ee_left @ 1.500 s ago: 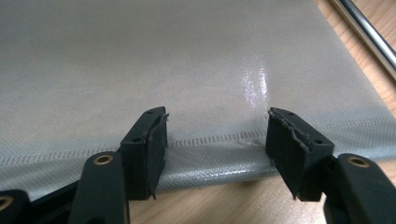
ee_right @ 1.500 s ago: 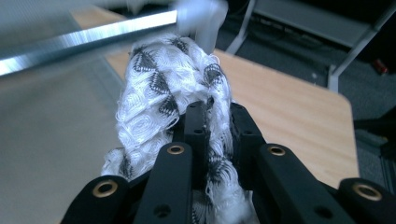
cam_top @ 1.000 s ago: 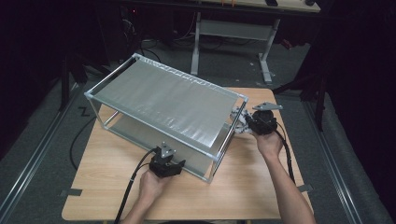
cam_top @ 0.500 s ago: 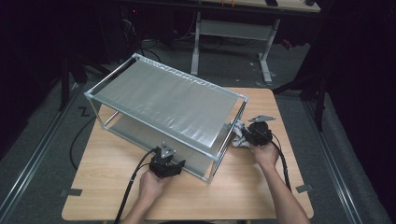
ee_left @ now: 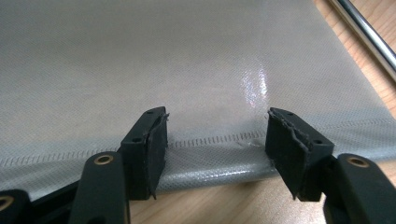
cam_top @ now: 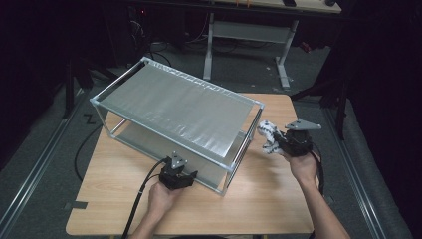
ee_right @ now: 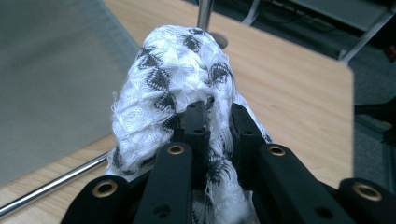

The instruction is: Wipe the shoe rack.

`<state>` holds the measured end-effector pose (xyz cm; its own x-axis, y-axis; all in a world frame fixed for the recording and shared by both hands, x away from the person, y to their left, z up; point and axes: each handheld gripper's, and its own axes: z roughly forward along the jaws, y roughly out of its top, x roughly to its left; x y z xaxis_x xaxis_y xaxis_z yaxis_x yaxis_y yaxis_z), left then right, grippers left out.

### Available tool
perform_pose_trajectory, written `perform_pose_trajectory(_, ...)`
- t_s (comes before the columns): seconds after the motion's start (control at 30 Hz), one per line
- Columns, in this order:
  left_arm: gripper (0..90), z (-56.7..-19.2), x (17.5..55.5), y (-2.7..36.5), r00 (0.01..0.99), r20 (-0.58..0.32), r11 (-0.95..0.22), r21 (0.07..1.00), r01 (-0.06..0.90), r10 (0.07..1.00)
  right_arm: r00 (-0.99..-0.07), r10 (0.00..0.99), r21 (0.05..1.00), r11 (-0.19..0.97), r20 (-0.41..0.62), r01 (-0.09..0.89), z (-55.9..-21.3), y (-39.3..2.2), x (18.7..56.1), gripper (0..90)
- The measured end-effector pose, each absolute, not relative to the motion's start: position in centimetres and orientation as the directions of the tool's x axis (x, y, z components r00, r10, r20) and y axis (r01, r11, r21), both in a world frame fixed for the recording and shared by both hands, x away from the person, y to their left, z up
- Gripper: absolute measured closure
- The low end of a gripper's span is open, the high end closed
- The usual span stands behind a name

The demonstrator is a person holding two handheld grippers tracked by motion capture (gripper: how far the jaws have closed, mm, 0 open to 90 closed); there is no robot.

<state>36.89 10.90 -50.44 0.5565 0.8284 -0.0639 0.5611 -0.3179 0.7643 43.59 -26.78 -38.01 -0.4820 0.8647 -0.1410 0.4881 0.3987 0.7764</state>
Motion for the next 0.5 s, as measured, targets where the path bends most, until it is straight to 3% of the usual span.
perform_pose_trajectory(0.5, 39.3, -50.4, 36.9, 10.9, 0.556, -0.064, -0.319, 0.763, 0.562, 0.829, -0.471, 0.863, 0.836, 0.389, -0.184, 0.386, -32.0, -26.7, 43.1, 80.5)
